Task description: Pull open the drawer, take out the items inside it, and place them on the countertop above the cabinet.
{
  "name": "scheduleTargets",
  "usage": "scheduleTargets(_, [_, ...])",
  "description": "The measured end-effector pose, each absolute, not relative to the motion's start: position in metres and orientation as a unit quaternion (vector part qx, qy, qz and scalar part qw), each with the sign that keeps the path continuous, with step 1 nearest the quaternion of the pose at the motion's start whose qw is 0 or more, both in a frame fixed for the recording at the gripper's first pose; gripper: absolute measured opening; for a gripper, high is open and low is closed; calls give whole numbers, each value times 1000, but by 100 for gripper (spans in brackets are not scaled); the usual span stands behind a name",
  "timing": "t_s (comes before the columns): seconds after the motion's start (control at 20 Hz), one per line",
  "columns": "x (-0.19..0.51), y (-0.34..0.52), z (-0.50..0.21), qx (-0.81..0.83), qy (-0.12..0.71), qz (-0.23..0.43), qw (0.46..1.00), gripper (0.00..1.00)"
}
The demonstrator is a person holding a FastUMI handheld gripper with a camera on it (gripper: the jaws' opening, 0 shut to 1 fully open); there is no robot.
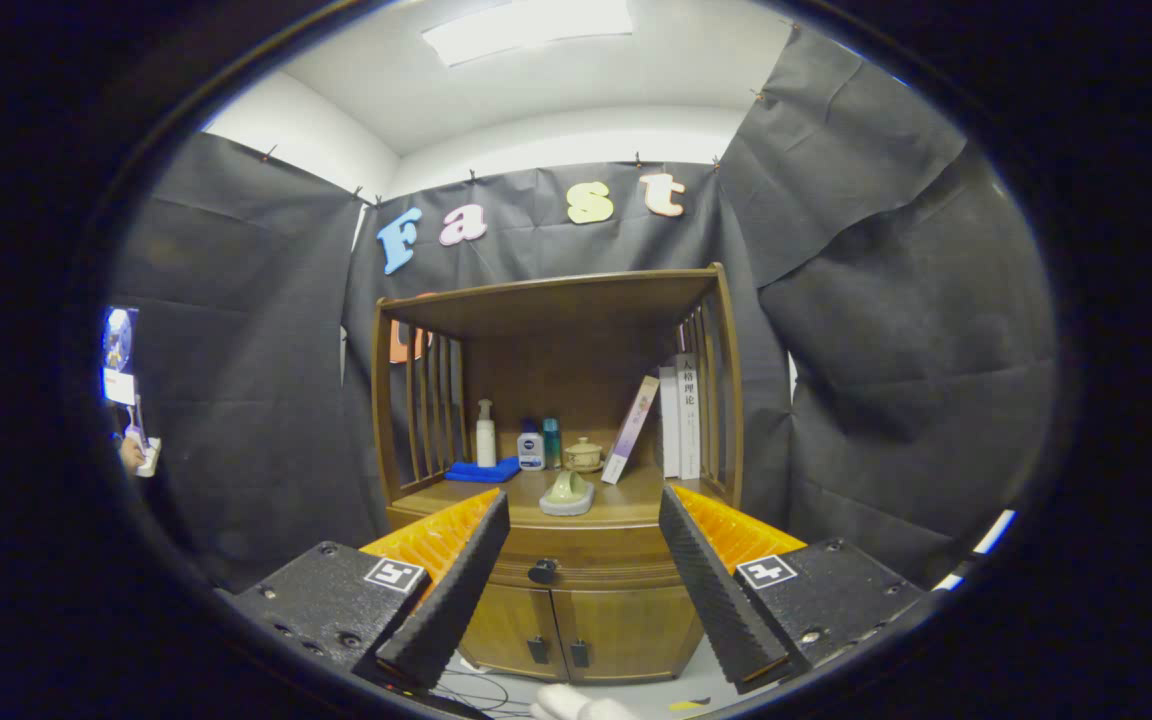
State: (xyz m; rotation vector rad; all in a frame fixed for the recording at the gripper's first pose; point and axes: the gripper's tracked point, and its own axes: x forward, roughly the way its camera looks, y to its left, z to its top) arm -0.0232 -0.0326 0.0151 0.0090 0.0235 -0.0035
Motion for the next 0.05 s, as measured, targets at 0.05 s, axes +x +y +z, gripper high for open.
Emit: scheduleTargets(0.05, [-23, -33, 15, 5, 11, -2, 1000, 99])
